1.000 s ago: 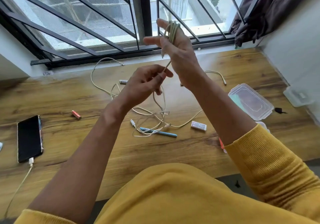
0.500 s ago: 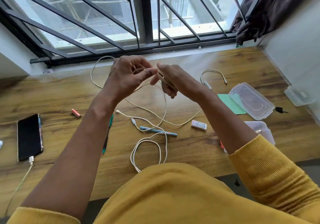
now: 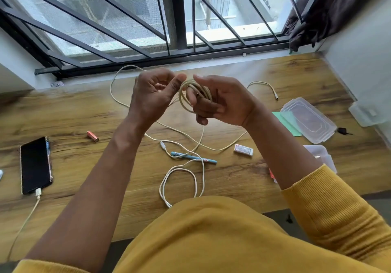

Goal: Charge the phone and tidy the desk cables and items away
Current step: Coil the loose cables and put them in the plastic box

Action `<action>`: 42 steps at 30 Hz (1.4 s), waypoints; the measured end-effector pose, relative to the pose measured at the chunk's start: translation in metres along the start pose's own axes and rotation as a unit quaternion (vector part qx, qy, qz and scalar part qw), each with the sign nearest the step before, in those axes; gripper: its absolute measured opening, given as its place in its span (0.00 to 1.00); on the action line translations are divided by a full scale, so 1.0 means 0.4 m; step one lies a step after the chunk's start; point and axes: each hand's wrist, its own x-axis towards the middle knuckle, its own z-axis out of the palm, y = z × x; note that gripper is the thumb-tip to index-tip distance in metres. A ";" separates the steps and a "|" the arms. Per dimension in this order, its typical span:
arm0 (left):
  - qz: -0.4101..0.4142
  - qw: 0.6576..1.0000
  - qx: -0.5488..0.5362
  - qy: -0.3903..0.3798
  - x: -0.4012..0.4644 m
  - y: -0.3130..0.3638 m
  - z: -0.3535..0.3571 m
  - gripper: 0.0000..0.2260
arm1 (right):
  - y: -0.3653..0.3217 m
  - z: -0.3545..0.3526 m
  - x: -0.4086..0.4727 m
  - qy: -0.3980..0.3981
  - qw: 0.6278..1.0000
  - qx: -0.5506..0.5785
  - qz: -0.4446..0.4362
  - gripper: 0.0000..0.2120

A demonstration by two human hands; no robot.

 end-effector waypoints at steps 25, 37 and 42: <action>-0.215 0.950 -0.195 -0.117 0.007 0.106 0.036 0.17 | 0.005 0.029 0.014 0.041 0.999 -0.033 0.005 0.10; -0.239 0.953 -0.155 -0.101 -0.003 0.099 0.057 0.21 | 0.038 0.016 0.014 0.070 0.992 -0.099 -0.023 0.15; -0.260 0.939 -0.179 -0.135 -0.013 0.074 0.065 0.36 | 0.041 0.029 0.014 0.080 0.996 -0.007 -0.030 0.10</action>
